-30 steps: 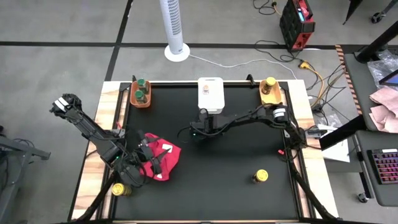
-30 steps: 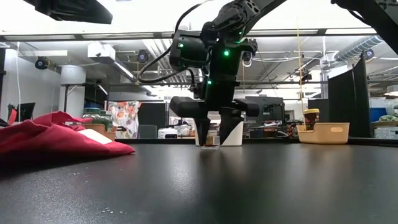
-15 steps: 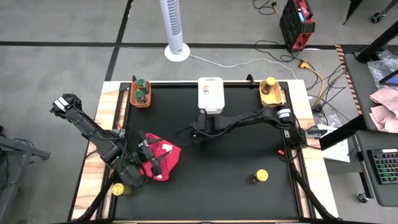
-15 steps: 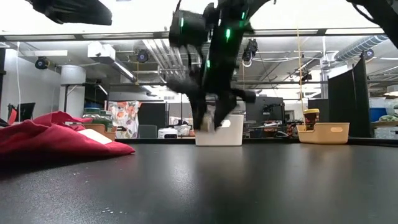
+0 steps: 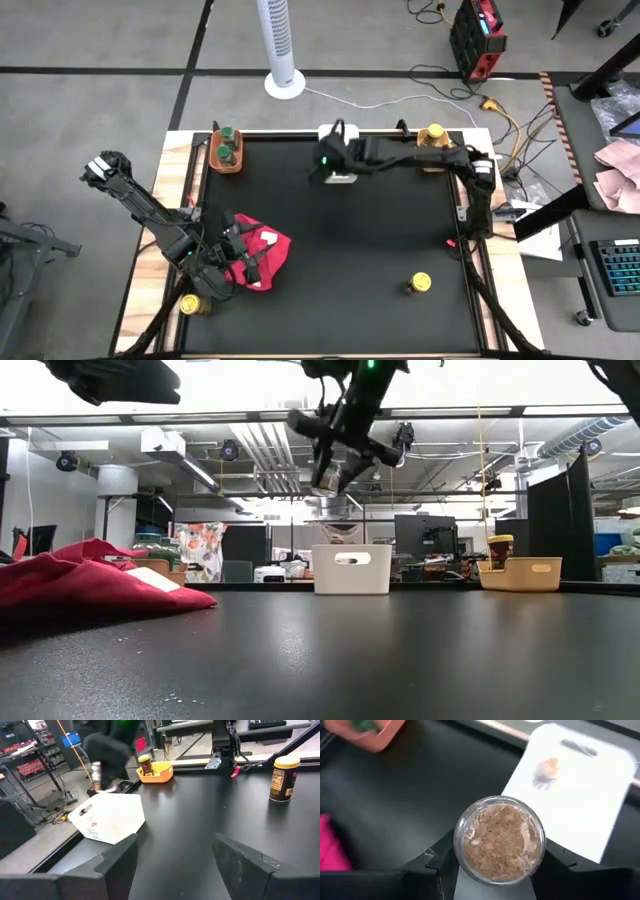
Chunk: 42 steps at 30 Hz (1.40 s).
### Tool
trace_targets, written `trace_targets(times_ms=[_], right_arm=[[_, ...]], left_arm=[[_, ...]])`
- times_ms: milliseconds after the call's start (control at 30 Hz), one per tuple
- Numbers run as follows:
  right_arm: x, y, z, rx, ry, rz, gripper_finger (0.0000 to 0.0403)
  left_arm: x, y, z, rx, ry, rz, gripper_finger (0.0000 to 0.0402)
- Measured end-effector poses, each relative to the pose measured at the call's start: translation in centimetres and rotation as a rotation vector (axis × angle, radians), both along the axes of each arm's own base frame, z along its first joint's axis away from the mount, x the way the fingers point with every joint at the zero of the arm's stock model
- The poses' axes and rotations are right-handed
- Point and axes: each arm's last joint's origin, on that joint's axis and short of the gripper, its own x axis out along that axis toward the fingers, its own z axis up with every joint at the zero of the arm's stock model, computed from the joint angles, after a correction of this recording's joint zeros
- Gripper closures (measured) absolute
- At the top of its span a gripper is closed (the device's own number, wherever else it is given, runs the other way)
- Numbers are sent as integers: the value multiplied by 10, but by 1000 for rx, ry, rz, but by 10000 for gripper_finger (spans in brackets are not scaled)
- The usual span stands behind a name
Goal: Sort spices by type
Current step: Put the brown seasoning bottle into the white bin
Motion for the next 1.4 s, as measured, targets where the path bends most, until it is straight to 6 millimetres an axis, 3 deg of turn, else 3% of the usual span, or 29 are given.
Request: trace_targets(times_ms=[200,333,600,900,1233,1400], right_arm=[[-12,-55,-12,-7,46,-98,223],[-13,-73,-25,6,69,-133,223],[-2,-84,-64,35,152,-147,223],[2,-94,-83,44,170,-168,223],[10,-97,-118,87,218,-157,223],[10,-99,-121,89,223,-157,222]], left_arm=[[0,0,0,-3,-3,0,164],[0,0,0,-1,-2,0,164],[0,0,0,2,-1,0,164],[0,0,0,3,-1,1,164],[0,0,0,2,-1,1,164],[0,0,0,2,-1,1,164]])
